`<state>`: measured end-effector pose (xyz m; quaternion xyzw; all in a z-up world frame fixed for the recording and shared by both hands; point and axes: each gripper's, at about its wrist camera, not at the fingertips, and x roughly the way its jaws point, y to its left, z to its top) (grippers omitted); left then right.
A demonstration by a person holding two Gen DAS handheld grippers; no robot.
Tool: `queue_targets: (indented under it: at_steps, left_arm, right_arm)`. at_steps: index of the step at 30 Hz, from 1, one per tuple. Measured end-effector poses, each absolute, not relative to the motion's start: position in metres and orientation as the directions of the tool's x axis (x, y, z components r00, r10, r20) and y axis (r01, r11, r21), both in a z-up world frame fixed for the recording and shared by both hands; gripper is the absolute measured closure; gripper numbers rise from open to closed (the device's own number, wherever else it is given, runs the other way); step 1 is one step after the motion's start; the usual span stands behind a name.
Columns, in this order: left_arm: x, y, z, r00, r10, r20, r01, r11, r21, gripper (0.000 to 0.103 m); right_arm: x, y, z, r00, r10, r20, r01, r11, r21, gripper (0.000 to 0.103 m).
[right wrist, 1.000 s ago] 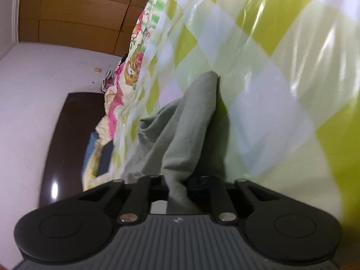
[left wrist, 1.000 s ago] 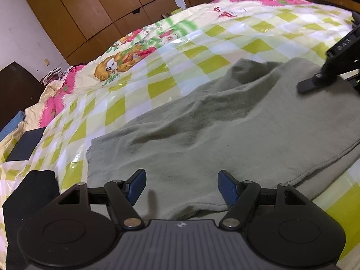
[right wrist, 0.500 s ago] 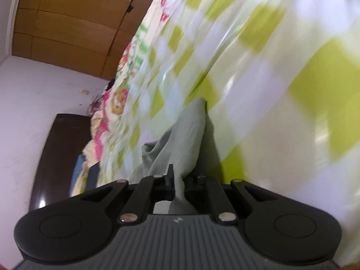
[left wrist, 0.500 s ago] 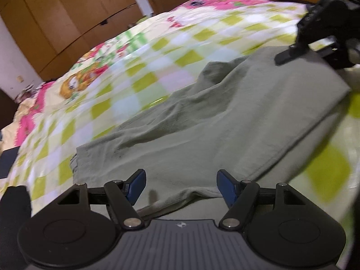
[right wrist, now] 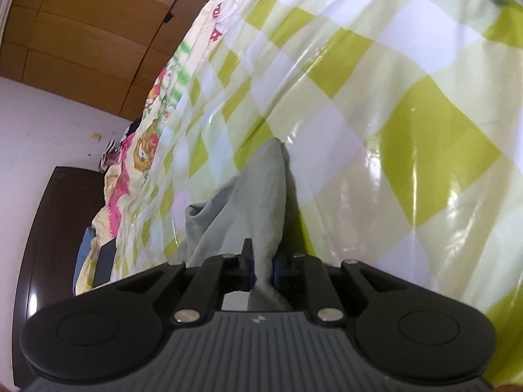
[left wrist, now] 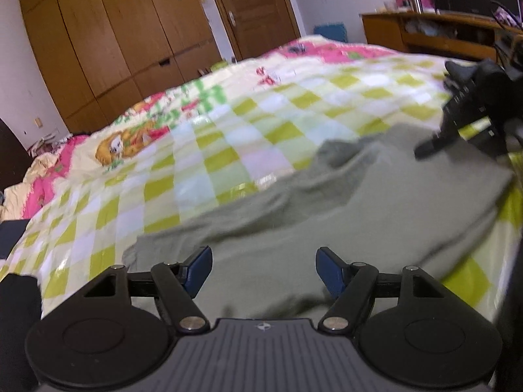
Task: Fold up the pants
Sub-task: 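Grasp the grey trouser edge with the right tool and lift it up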
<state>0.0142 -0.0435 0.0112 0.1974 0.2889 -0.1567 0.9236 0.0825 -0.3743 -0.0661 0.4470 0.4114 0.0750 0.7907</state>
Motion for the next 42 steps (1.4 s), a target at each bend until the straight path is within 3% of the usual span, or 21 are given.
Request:
queue_targets:
  at_steps: [9,13,17,31,42]
  left_arm:
    - [0.050,-0.074,0.008,0.830,-0.155,-0.535,0.361,0.882,0.304,0.020]
    - [0.082,-0.086,-0.005,0.820,-0.075,-0.567,0.319,0.883,0.344,0.020]
    - [0.094,-0.093,-0.027,0.762,-0.071,-0.643,0.369,0.864,0.342,0.020]
    - [0.026,-0.086,-0.022,0.778,-0.126,-0.615,0.434,0.816,0.382,0.020]
    - [-0.001,-0.040,-0.001,0.769,-0.170,-0.617,0.434,0.847,0.308,0.020]
  right_arm:
    - [0.088,-0.355,-0.049,0.633,0.409,-0.657,0.270,0.680,0.682,0.090]
    - [0.088,-0.354,-0.050,0.638,0.416,-0.648,0.261,0.674,0.691,0.090]
    - [0.087,-0.356,-0.047,0.649,0.441,-0.620,0.242,0.652,0.718,0.092]
    - [0.089,-0.311,0.025,0.680,0.515,-0.522,0.057,0.672,0.738,0.093]
    - [0.104,-0.218,0.060,0.596,0.601,-0.532,-0.098,0.713,0.695,0.093]
